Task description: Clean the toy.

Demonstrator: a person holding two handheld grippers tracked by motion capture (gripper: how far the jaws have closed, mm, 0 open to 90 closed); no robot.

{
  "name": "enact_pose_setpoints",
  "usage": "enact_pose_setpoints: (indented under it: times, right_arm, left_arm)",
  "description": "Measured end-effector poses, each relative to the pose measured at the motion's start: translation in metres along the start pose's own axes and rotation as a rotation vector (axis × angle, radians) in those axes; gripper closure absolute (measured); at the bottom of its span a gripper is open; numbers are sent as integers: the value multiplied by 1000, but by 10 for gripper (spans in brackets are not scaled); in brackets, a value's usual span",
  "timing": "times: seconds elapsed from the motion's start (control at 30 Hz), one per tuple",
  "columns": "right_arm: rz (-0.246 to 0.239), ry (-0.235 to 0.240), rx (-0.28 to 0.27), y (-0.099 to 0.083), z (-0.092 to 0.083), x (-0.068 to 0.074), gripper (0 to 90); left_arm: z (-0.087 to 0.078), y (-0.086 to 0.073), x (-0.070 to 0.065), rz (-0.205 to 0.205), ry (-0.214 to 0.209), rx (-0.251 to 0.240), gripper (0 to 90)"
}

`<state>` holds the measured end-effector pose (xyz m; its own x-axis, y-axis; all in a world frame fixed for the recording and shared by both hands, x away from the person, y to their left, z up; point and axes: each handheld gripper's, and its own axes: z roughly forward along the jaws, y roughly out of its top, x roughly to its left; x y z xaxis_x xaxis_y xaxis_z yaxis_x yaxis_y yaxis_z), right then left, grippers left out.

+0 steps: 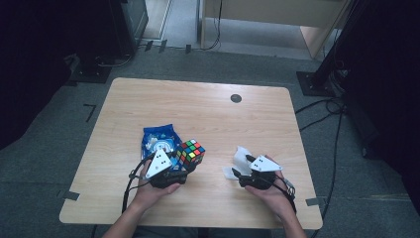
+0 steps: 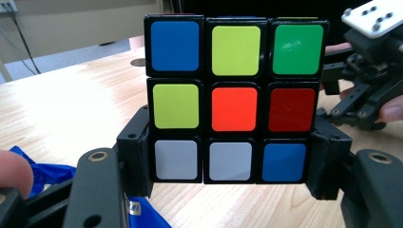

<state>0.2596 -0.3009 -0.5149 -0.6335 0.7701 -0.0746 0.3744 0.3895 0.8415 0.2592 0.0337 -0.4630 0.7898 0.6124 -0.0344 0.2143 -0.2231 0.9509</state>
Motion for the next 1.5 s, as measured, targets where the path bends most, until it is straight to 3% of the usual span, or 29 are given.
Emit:
enact_pose_setpoints:
  times: [0.13,0.2,0.27,0.4,0.47,0.57,0.63,0.77,0.83,0.9,0.97,1.07,1.17,1.37,1.5]
  right_arm:
    - [-52,14,24,-1,5,0,273]
    - [-67,16,44,-3,8,0,324]
    - [-82,-16,51,-3,8,0,475]
    - [-27,-24,107,-4,9,-6,660]
    - [-46,-16,108,-4,9,-5,757]
    - [-76,-72,110,0,9,1,855]
    - [-68,-71,58,8,4,5,866]
    - [15,-59,-144,40,-24,18,874]
    - [50,-13,-269,59,-42,31,873]
    - [47,30,-345,73,-53,44,874]
    - [37,81,-387,83,-58,57,873]
    - [5,166,-399,92,-55,80,873]
    - [-23,179,-386,92,-45,91,872]
    - [56,160,-378,82,-35,84,870]
    - [66,93,-356,77,-33,75,868]
  left_arm:
    - [1,0,-3,7,-14,5,342]
    - [2,-1,-3,9,-19,8,342]
    - [2,-1,-4,14,-26,10,341]
    - [3,-1,-5,13,-36,10,342]
    - [3,-1,-6,19,-38,15,342]
    - [4,-1,-8,24,-44,16,342]
    - [5,-1,-9,27,-46,20,341]
    - [8,-3,-12,40,-50,32,342]
    - [10,-4,-15,44,-55,37,342]
    - [12,-5,-19,52,-65,40,342]
    - [14,-5,-23,59,-78,42,342]
    - [17,-5,-31,80,-91,47,342]
    - [18,-5,-37,91,-103,44,342]
    - [17,-7,-41,115,-97,31,343]
    - [16,-6,-40,121,-95,29,343]
